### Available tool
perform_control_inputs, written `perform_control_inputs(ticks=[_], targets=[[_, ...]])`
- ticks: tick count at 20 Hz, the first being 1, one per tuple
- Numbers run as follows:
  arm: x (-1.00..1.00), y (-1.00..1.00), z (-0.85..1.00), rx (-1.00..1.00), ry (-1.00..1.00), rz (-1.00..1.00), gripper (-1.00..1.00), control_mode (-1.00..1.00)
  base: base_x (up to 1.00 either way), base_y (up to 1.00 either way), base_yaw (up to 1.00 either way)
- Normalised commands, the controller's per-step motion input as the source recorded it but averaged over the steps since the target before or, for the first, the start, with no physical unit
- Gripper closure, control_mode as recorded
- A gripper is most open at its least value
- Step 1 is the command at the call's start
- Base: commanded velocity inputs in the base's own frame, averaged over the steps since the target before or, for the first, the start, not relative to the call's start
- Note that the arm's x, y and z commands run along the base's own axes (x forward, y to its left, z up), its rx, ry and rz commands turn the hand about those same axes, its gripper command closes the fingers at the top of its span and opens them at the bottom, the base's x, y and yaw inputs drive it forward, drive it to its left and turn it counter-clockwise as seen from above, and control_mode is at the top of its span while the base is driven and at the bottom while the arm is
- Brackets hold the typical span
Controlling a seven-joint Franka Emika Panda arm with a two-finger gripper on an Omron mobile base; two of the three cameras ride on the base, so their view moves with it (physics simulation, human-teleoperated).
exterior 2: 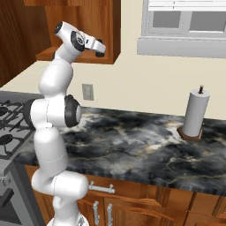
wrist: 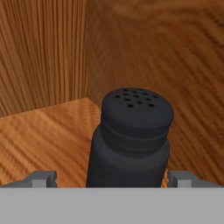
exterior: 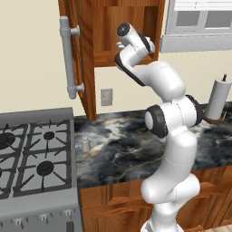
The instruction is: Take 2 condiments from the cabinet and move them on the counter near the stove.Make sure the condiments are lined up with each other, next to each other.
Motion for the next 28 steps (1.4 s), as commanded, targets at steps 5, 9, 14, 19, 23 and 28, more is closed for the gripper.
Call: perform_control_inputs(ticks=[5,9,14,19,23,28], targets=[[0.04,0.00,0.00,0.00,0.00,-0.01,-1.00,-1.00,0.00,0.00,0.00],[0.05,0.00,-0.02,0.00,0.00,-0.01,-1.00,-1.00,0.00,0.00,0.00],[0.06,0.00,-0.06,0.00,0.00,-0.01,1.00,-1.00,0.00,0.00,0.00],[0.04,-0.02,-0.03,0.00,0.00,0.00,1.00,-1.00,0.00,0.00,0.00],[0.00,0.00,0.00,0.00,0.00,0.00,1.00,-1.00,0.00,0.00,0.00],[0.00,0.00,0.00,0.00,0.00,0.00,1.00,-1.00,0.00,0.00,0.00]])
